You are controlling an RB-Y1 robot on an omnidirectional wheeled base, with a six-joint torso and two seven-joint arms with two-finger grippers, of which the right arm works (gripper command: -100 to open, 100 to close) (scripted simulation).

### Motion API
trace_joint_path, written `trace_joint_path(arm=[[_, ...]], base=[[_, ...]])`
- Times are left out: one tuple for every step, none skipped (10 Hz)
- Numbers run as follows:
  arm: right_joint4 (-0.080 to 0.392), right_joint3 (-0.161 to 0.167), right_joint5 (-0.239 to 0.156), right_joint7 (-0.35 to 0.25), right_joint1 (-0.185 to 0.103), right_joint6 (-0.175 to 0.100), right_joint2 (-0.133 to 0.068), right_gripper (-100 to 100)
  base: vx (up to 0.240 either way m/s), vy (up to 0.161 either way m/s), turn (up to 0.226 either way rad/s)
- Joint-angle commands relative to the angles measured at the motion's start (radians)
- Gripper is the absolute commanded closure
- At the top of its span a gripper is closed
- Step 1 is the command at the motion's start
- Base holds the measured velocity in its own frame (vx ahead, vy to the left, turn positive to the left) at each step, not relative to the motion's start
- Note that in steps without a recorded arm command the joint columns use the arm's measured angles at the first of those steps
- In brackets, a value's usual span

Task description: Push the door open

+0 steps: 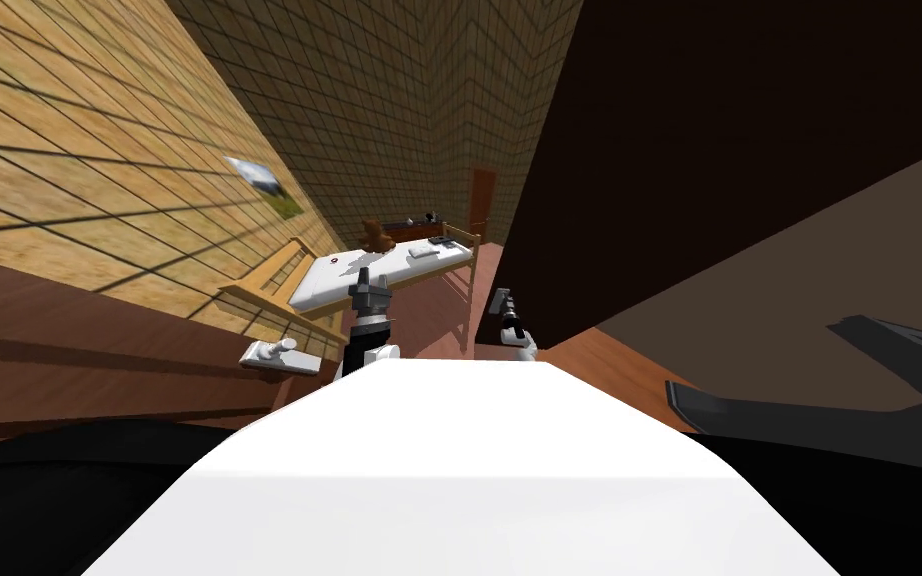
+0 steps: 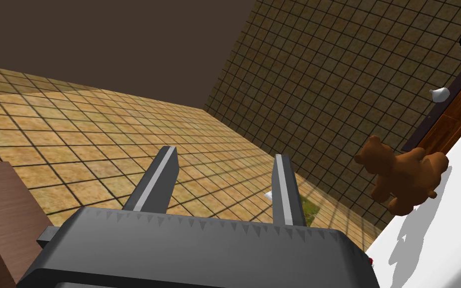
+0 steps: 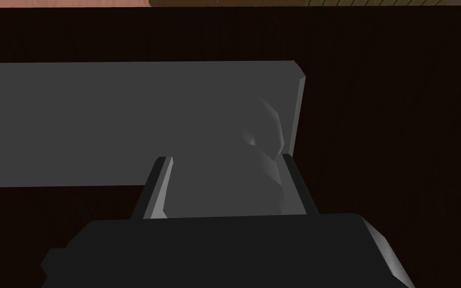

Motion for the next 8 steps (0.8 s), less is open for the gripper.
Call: trace_joint_path(arm=[[-0.001, -0.015, -0.002, 0.005, -0.005, -0.003, 0.009, 100], [0.003, -0.012, -0.001, 0.003, -0.001, -0.001, 0.003, 100], [0.001, -0.029, -0.004, 0.006, -0.002, -0.002, -0.001, 100], [0.0, -0.034, -0.004, 0.007, -0.002, -0.002, -0.002, 100], [0.0, -0.045, -0.006, 0.009, -0.001, -0.002, -0.003, 100], [-0.001, -0.057, -0.007, 0.011, 0.0, -0.002, -0.004, 100], [-0.002, -0.07, -0.009, 0.014, 0.001, -0.002, -0.005, 100], [-0.003, -0.084, -0.011, 0.017, 0.001, -0.002, -0.004, 100]], base=[[0.197, 0.082, -0.056], [0.092, 0.023, -0.029], [0.124, 0.047, -0.051], [0.193, 0.062, -0.053], [0.197, 0.049, -0.044], [0.208, 0.067, -0.057], [0.189, 0.095, -0.062], [0.192, 0.105, -0.076]])
